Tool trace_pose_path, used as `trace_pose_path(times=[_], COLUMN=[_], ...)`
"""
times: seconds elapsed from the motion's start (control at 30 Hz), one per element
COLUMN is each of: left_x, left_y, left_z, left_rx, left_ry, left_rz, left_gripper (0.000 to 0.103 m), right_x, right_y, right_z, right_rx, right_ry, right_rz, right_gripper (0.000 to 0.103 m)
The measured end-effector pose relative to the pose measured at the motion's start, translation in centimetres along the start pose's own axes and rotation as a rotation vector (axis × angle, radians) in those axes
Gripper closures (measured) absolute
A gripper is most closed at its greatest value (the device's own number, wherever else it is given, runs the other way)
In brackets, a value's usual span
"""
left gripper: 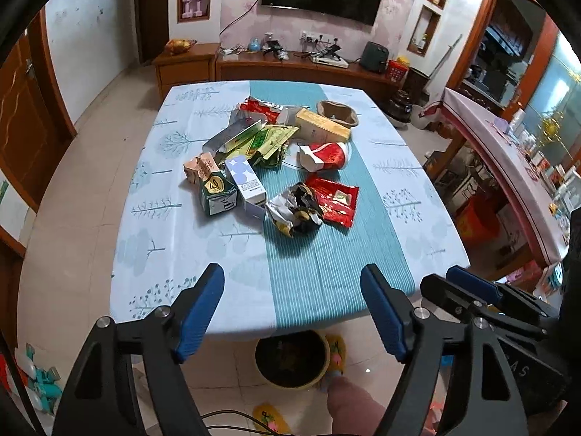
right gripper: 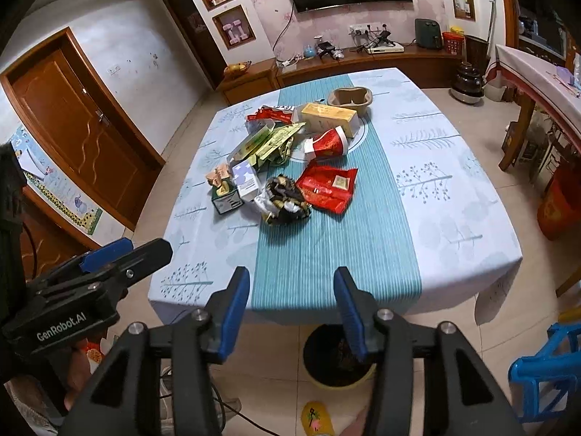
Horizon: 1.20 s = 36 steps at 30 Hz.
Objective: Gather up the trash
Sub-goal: 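Grasp the red snack bag with the right gripper while the left grasps the crumpled black-gold wrapper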
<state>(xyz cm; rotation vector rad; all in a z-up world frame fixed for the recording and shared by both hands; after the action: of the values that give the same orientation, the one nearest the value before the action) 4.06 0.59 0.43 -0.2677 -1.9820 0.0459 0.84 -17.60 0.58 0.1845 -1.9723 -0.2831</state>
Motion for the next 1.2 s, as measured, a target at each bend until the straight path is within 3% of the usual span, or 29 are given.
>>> trace_pose_path(times=[0.23, 0.57, 0.9, 1.2], left_x=[-5.0, -15.5, -20.5, -23.2], left_y=[0.2, 0.4, 1.0, 0.2], left_z=[-4.9, -8.7, -8.7, -9.0], left_rx=[0.148, 0.392, 0.579, 0.637], left_ry=[0.059, 0.282, 0.350, 0.381], left_rz=[-0.015, 0.054, 0.046, 0.004], left_gripper=[0.027, 0.027, 0.027, 0.027], right_x=[-3.8, -9.9, -16.4, -20.9], right_y=[-2.3, -6.3, -8.1, -7.0], right_z=[-6.2, -15.4, -18.9, -19.0], right_rx=[0.078, 0.221, 0.358, 0.493], right_ry=[0.064, 0.190, 0.325, 0.431], right_rz=[-0.032, -0.100, -0.142, -0.151], right_gripper=[0.055, 0.055, 0.055, 0.055])
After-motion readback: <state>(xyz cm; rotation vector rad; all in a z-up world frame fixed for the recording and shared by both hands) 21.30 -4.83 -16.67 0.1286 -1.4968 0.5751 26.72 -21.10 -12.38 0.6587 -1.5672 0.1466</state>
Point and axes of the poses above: each gripper's, at about its wrist camera, not at the fingertips, and x roughly against the way its jaws point, y to its left, z to its underside, the point moved 1 cm from there along -x, roughly the way its jaws point, and after that the axes turned 10 degrees about y, right-handed, at the moved point
